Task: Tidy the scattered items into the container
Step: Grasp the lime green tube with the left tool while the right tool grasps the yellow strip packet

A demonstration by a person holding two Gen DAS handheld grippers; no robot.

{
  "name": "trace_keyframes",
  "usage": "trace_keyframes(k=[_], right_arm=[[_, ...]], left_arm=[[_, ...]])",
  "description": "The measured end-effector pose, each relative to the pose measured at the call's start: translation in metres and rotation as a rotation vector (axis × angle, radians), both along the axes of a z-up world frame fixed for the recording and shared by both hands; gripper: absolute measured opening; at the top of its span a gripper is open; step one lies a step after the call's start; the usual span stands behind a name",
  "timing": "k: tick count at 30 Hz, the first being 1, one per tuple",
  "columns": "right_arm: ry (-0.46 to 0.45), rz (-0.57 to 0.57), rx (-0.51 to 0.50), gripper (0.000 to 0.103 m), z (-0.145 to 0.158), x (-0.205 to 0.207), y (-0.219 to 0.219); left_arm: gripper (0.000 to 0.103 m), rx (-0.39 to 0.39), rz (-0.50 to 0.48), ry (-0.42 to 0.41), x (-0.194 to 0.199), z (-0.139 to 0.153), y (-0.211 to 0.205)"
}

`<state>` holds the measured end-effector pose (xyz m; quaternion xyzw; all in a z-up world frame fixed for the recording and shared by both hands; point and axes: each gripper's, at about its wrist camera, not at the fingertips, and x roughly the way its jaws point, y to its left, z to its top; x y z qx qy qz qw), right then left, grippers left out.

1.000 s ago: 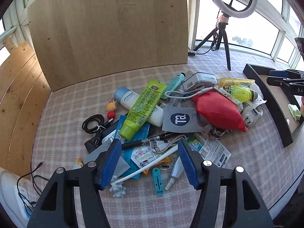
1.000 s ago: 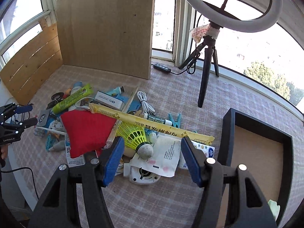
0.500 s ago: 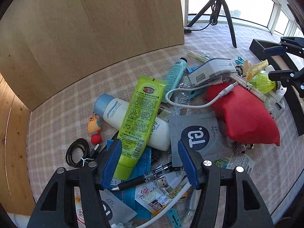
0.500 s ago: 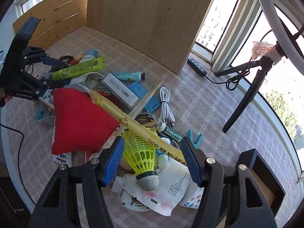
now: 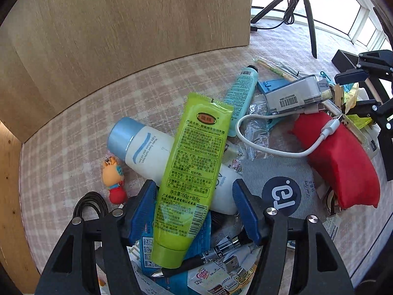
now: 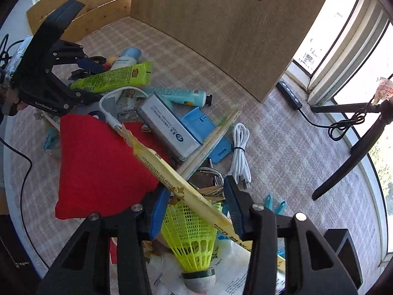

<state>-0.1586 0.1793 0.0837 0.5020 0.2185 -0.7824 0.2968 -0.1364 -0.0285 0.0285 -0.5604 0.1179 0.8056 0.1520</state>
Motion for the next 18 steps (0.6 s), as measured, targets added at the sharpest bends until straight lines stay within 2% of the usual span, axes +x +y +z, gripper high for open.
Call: trace_keyframes(k=[2,7,14,18], right_arm=[[-0.008,-0.019,-0.024,0.032,0.003,-0.003,0.004],[0.002,-0.024,-0.048,0.031,0.008,-0.004,0.006],[0.044,-0.043,-0.072,0.029,0.02,0.002,0.005],[0.065,-0.086,-0.121,0.026,0.032,-0.001,0.015]], left_arm=[[0.06,0.015,-0.006,0.001,0.0,-0.002,-0.001],[0.043,0.044,-0.03,-0.014,0.004,-0.001,-0.003],[0.04,-0.027,-0.042,0.047,0.019,0.004,0.004],[0.04,0.012,0.012,0.085,0.024,0.017,-0.004]])
